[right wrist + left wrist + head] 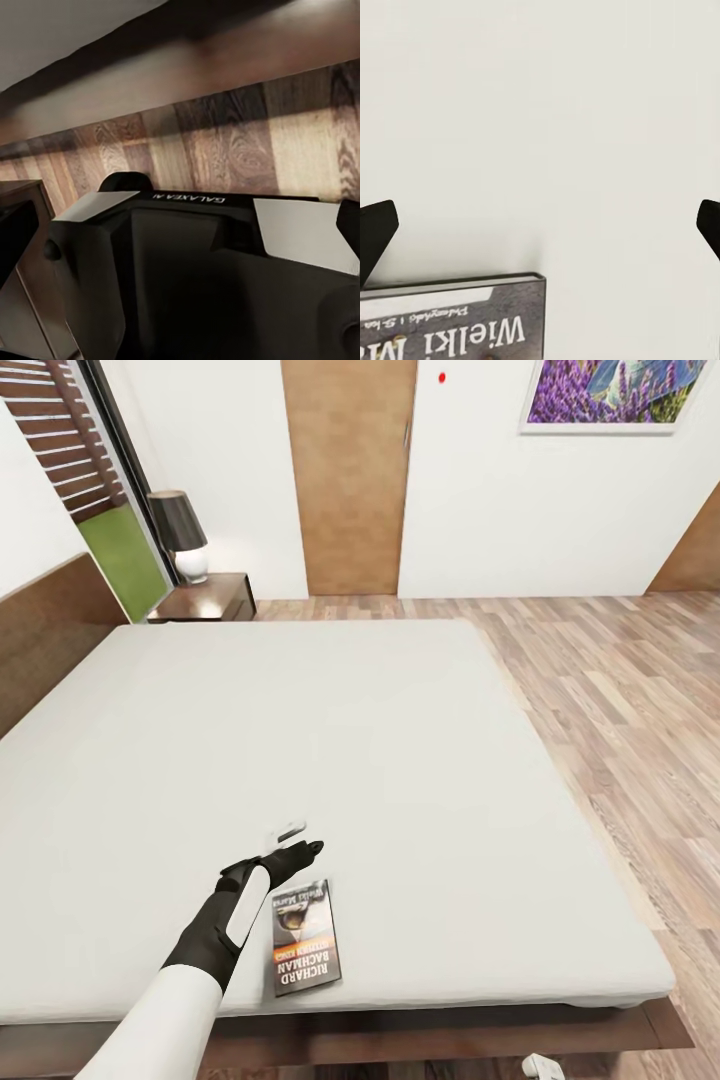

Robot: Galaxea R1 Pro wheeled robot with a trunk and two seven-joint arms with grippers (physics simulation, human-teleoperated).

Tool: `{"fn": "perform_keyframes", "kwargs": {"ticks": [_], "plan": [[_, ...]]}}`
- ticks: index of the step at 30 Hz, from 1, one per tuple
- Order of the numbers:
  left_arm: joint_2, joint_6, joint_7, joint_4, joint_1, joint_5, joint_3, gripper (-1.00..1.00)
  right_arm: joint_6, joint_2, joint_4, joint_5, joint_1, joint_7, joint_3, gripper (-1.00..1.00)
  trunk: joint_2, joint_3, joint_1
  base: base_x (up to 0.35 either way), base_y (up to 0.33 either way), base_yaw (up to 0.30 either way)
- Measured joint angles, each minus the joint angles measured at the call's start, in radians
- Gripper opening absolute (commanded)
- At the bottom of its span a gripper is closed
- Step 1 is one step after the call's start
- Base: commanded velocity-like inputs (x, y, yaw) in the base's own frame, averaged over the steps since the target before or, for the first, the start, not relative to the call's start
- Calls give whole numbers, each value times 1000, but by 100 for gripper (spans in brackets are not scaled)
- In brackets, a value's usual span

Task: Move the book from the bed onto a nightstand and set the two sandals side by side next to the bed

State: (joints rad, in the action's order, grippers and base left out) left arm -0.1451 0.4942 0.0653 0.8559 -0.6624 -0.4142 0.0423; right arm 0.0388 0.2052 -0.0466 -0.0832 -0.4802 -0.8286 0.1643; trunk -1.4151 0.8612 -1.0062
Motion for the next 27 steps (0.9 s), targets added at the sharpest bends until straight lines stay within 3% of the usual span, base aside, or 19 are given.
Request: {"fn": "perform_keyframes", "kwargs": {"ticks": [13,22,27], "plan": [[0,0,0,0,0,0,0,100,0,0,0,0,0,0,0,100,-91,41,-50,0,0,0],[0,0,0,1,0,0,-1,100,0,0,0,0,0,0,0,100,-91,41,-50,0,0,0],[0,0,0,1,0,0,-1,100,0,0,0,0,0,0,0,100,-126,56,-69,0,0,0]]}}
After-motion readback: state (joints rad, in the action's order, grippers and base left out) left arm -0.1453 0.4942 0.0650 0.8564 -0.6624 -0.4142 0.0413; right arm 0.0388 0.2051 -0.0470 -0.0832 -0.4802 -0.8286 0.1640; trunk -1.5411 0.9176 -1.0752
